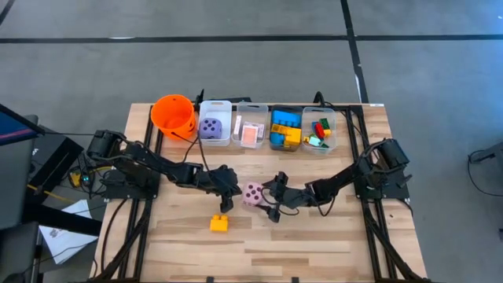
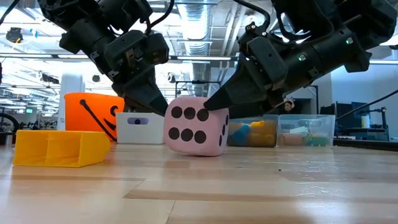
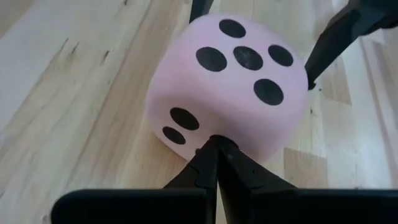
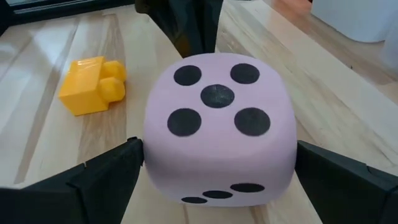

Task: Pick & Place Toys
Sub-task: Put the pink die into the white bin

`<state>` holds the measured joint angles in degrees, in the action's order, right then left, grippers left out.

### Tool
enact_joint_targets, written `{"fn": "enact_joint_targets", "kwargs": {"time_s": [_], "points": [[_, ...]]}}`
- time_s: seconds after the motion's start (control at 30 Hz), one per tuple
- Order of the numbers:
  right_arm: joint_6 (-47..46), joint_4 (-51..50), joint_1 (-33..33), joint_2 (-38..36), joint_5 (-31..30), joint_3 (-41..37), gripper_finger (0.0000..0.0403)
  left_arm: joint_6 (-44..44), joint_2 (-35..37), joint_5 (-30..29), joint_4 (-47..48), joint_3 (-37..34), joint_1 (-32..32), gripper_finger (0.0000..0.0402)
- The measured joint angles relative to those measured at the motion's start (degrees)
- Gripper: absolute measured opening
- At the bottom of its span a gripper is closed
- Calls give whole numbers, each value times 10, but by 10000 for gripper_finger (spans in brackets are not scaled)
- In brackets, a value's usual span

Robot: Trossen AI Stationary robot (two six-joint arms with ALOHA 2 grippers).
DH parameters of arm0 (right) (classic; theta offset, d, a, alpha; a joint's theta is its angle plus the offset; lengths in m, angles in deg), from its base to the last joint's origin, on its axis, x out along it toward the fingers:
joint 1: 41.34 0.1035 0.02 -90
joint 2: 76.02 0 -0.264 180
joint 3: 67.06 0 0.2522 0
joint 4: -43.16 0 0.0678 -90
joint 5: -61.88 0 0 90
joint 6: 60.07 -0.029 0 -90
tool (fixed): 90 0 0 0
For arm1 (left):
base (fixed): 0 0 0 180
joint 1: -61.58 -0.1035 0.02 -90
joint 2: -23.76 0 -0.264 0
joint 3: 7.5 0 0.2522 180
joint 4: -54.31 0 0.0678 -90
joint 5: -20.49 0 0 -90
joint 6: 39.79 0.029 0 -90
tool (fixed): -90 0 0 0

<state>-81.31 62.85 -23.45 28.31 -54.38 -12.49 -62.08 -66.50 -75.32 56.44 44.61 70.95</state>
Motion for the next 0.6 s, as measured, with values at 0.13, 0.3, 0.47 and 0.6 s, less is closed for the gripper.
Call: {"fn": "enact_joint_targets", "kwargs": {"time_s": [0.13, 0.3, 0.47, 0.6], "points": [[-20, 0, 0, 0, -4, 0, 400, 0, 0, -2, -14, 0, 0, 0], [-59, -1, -10, 0, -4, 0, 400, 0, 0, -5, -17, 0, 1, 0], [-86, -19, -16, -1, -1, 1, 394, -1, 0, -8, -20, 0, 8, 0], [-86, -24, -16, -2, -1, 2, 369, -2, -1, -7, -23, 0, 11, 0]]}}
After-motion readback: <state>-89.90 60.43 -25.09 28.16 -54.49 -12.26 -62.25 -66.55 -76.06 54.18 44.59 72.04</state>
